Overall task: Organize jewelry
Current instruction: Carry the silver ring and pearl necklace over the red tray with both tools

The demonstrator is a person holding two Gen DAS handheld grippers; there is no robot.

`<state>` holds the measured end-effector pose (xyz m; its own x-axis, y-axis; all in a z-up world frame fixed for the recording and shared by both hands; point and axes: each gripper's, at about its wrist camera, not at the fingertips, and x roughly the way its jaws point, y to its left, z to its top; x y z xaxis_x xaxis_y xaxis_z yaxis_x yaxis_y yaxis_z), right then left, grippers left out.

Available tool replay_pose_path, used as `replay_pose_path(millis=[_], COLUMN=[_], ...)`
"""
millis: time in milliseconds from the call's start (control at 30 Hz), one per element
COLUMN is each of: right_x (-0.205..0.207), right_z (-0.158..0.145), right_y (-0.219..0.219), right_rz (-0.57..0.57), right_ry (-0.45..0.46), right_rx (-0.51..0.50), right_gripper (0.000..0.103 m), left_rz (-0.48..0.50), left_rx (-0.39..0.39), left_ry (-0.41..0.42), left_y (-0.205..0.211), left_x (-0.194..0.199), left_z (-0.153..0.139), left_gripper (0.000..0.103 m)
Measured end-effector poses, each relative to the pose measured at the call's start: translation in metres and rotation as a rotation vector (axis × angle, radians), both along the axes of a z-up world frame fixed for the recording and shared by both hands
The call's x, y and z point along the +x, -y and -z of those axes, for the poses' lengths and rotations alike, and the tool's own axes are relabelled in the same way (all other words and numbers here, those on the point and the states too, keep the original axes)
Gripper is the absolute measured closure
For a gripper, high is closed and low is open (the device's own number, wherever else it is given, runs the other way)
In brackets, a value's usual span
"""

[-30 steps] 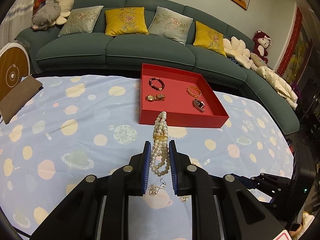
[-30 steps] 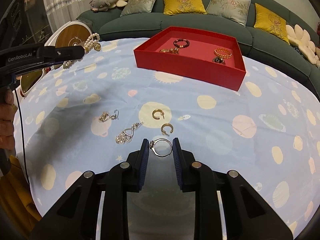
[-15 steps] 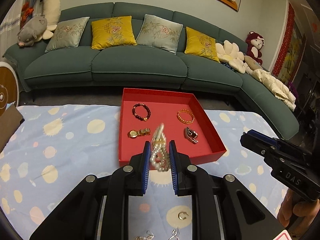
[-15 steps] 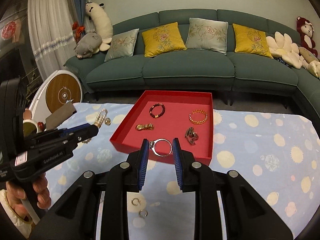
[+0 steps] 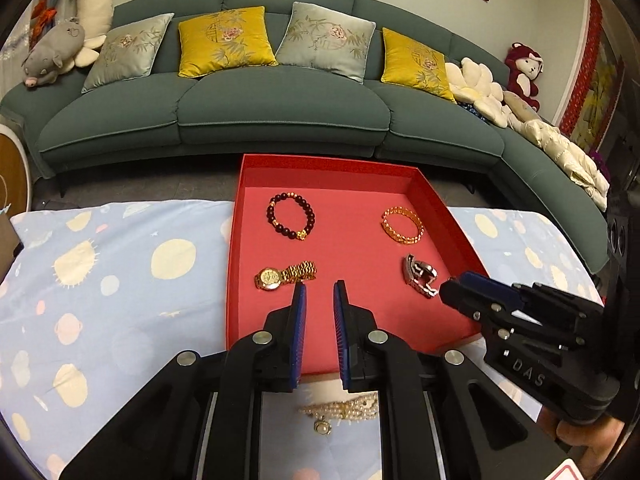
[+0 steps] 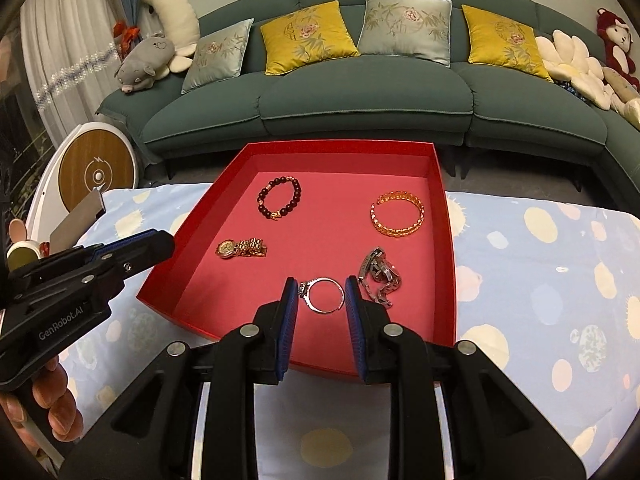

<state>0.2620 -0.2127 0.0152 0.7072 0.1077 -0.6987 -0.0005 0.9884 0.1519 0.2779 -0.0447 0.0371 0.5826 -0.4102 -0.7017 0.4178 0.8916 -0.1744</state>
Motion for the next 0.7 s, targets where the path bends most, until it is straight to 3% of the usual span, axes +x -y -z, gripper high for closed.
replay_pose_path(millis=[67,133,167,233,300,600,700], right_x=[-0.002,-0.007,-0.01,-0.015,-0.02,-0.038,-0.037], right_z=[0.0,-0.001,-0.002,-0.004,-0.006,-0.007,-0.009], right_y=[0.003,0.007,0.009,0.012,0.016,0.02,0.021], right_rz=[0.005,0.008,0.01,0.015,0.021,0.039,0.04], right_ry=[-0.002,-0.005,-0.004,-0.006,-0.006,-0.013,-0.008], right_rx=[0.005,0.009,0.011,0.023,0.037,0.064,0.061], right_gripper=[0.08,0.08,0.08,0.079,0.079,0.079,0.08], left_rz=[0.017,0.036,0.046,0.029,0.009,-0.071,-0.052], left_rx=[0.016,-0.007,-0.007,0.001,0.003,0.076,0.107], left_ry=[-0.007,-0.025,-0.045,-0.052,-0.066,-0.193,-0.154], left_y=[-0.004,-0.009,-0.01,-0.012,-0.009,0.015,0.019], left_x=[-0.009,-0.02,-0.026,-0.037,-0.042,-0.031,-0.037], left_z=[0.003,0.006,0.009,0.014,0.022,0.067,0.069], left_gripper=[0.091,0.085,0.08,0.055,0.05,0.052,0.058])
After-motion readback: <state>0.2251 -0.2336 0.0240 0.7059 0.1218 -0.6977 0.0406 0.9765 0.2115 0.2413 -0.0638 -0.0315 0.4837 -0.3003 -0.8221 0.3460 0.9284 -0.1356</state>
